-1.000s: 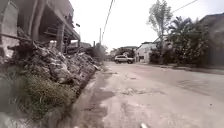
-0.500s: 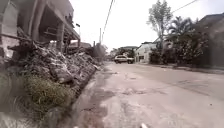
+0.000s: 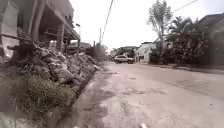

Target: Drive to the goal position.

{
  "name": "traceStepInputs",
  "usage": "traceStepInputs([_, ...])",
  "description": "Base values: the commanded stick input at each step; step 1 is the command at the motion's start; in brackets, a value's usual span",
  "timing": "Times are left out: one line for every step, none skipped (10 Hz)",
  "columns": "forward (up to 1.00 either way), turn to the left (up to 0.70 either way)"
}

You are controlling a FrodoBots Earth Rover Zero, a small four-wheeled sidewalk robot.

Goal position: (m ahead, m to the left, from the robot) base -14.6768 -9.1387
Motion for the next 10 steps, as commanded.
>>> traceStepInputs([0.04, 0.00])
traceStepInputs([0.04, 0.00])
traceStepInputs([0.04, 0.00])
traceStepInputs([0.04, 0.00])
traceStepInputs([0.04, 0.00])
traceStepInputs([0.04, 0.00])
traceStepInputs([0.04, 0.00])
traceStepInputs([0.04, 0.00])
traceStepInputs([0.05, 0.00])
traceStepInputs([0.05, 0.00])
